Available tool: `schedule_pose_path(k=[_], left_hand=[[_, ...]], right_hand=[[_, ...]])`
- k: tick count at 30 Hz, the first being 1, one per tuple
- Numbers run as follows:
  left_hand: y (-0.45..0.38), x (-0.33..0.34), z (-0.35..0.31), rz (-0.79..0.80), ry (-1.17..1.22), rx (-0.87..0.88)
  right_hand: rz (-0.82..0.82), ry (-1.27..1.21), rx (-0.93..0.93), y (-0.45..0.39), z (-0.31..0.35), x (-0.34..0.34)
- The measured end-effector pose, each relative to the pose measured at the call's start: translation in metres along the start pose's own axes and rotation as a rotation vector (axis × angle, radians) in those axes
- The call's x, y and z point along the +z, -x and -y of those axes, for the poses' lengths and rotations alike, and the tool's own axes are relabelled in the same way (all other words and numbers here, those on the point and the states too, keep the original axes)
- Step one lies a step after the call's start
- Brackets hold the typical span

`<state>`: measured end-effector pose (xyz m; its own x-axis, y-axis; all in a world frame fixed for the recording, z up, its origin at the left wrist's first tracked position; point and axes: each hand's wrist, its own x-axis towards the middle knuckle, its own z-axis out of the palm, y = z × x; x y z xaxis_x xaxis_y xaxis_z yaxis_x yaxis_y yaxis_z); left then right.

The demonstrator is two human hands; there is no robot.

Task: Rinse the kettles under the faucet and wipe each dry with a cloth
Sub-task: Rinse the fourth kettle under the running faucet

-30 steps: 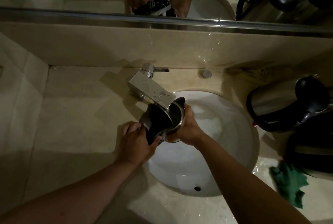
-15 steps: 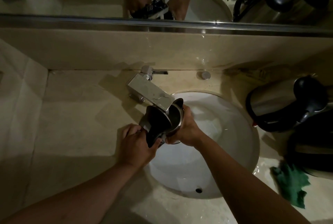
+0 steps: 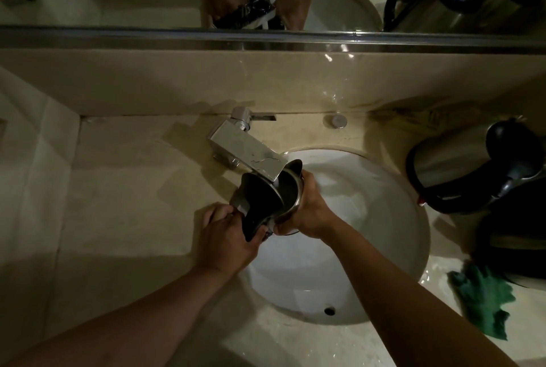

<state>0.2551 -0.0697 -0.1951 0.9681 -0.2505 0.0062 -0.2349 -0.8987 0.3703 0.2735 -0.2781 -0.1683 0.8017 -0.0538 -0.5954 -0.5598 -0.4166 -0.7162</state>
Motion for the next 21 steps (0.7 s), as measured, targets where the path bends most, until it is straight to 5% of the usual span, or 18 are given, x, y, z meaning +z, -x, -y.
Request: schedule_pose_path(k=[21], left_hand=[[-0.0011,0.0010,-0.0009,0.032,-0.023,-0.012]], right_hand=[[0.017,-0.003,-0.036,-0.0003,0.0003,-0.0024]])
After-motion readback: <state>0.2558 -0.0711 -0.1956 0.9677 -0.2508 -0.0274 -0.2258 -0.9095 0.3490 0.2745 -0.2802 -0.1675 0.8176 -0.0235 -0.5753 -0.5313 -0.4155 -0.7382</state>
